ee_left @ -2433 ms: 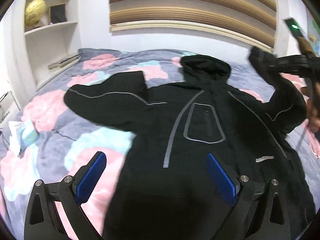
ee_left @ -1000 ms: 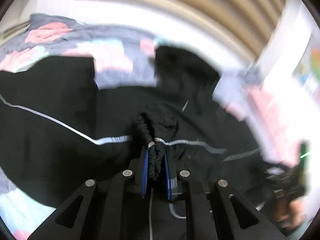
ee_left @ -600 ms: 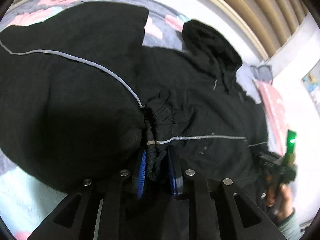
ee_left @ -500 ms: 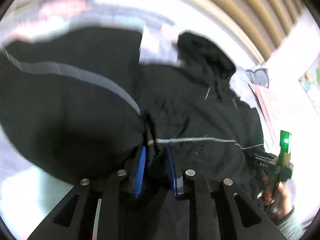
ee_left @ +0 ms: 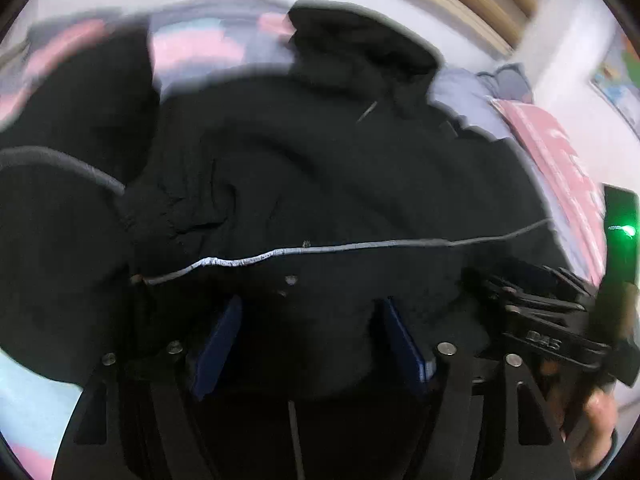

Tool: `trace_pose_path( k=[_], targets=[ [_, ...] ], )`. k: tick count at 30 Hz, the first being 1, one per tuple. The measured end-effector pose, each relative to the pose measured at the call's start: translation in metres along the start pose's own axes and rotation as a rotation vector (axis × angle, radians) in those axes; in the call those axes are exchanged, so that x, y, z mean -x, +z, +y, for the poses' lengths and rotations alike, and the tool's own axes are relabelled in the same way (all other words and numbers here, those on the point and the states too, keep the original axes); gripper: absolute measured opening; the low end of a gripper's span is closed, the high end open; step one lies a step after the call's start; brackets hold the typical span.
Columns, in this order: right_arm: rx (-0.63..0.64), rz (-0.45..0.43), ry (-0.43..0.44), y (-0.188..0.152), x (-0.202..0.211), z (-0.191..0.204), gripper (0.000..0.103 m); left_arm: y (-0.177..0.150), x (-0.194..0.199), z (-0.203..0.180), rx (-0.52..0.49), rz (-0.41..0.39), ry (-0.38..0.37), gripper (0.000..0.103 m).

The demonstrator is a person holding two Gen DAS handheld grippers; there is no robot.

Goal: Fold large clothes
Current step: 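Fold the held sleeve across the jacket body with the right gripper, then grasp the other sleeve cuff with the left gripper and lift it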

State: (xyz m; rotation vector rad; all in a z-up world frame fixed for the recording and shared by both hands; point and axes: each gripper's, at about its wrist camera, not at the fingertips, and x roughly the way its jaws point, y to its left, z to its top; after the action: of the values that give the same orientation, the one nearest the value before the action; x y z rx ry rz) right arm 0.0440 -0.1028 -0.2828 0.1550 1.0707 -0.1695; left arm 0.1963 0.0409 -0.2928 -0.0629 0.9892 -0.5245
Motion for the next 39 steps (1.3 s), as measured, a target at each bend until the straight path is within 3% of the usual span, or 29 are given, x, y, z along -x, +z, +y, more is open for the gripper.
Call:
trace_pose_path(
  k=[3, 6, 9, 11, 13, 15, 18, 20, 22, 24, 27, 31, 39],
  targets=[
    [-0.001, -0.049, -0.009, -0.004, -0.003, 0.002, 0.086, -0.002, 0.0, -0.007, -0.039, -0.017, 0.034, 0.073],
    [0.013, -0.051, -0.012, -0.003, -0.002, 0.005, 0.088, -0.002, 0.011, -0.009, -0.036, -0.037, 0.019, 0.073],
    [-0.015, -0.003, 0.0, -0.004, 0.012, -0.002, 0.087, -0.009, 0.055, -0.007, -0.028, -0.094, -0.044, 0.073],
    [-0.045, 0.028, -0.069, -0.009, 0.035, -0.007, 0.087, -0.009, 0.103, 0.0, -0.049, -0.199, -0.063, 0.073],
    [-0.071, -0.01, -0.024, -0.016, 0.067, -0.011, 0.088, -0.009, 0.147, 0.019, -0.047, -0.28, -0.062, 0.074],
    [-0.074, -0.114, -0.035, -0.025, 0.093, -0.016, 0.096, -0.009, 0.181, 0.051, -0.006, -0.368, -0.021, 0.074],
    [-0.064, -0.203, -0.118, -0.038, 0.086, -0.024, 0.1, -0.002, 0.214, 0.128, 0.132, -0.434, 0.151, 0.074],
    [-0.093, -0.16, -0.122, -0.052, 0.051, -0.033, 0.1, 0.004, 0.215, 0.173, 0.23, -0.411, 0.234, 0.074],
    [-0.162, -0.144, -0.051, -0.06, 0.036, -0.047, 0.1, 0.006, 0.217, 0.228, 0.361, -0.391, 0.278, 0.074],
    [-0.191, -0.182, -0.035, -0.06, 0.042, -0.052, 0.101, 0.005, 0.213, 0.273, 0.491, -0.4, 0.257, 0.074],
    [-0.184, -0.191, -0.038, -0.062, 0.04, -0.049, 0.102, 0.002, 0.202, 0.322, 0.653, -0.445, 0.165, 0.074],
    [-0.18, -0.21, -0.046, -0.064, 0.043, -0.046, 0.102, 0.009, 0.17, 0.337, 0.686, -0.526, 0.171, 0.074],
    [-0.176, -0.232, -0.059, -0.064, 0.038, -0.048, 0.102, 0.034, 0.111, 0.37, 0.732, -0.423, 0.187, 0.074]
  ],
)
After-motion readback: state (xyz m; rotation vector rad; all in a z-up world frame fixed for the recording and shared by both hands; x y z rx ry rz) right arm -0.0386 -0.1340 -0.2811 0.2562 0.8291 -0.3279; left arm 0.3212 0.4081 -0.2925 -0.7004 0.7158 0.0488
